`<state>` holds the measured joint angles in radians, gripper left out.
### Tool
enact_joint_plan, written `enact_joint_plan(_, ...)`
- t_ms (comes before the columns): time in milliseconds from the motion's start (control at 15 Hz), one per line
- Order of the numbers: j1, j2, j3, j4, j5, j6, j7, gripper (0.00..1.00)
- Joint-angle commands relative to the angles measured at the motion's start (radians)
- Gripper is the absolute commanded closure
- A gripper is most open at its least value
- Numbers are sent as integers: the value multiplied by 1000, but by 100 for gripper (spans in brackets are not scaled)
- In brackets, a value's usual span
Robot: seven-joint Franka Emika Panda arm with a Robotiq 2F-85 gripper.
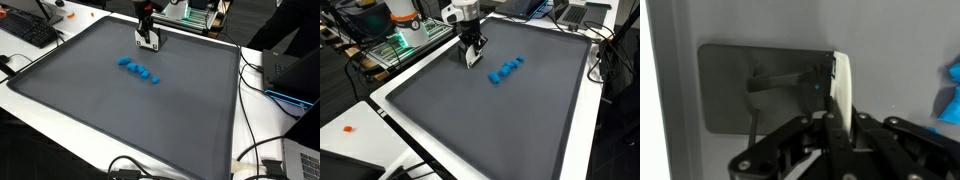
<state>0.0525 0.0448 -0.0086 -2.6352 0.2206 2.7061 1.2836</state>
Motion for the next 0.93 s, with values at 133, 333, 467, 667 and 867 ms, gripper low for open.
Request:
enact_joint_plan(133,-17,-37,7,-36,37,-18,-85,40)
enact_joint_plan(333,-20,-83,2,-40,8,-40,-106,18)
enact_joint_plan(467,-24,-119,3,-38,-1,-64,-124,2)
enact_joint_plan(667,-42,-181,4,-31,-72,-148,-121,0)
enact_joint_plan(867,-66,-250,17,-6,-176,-263,-129,0)
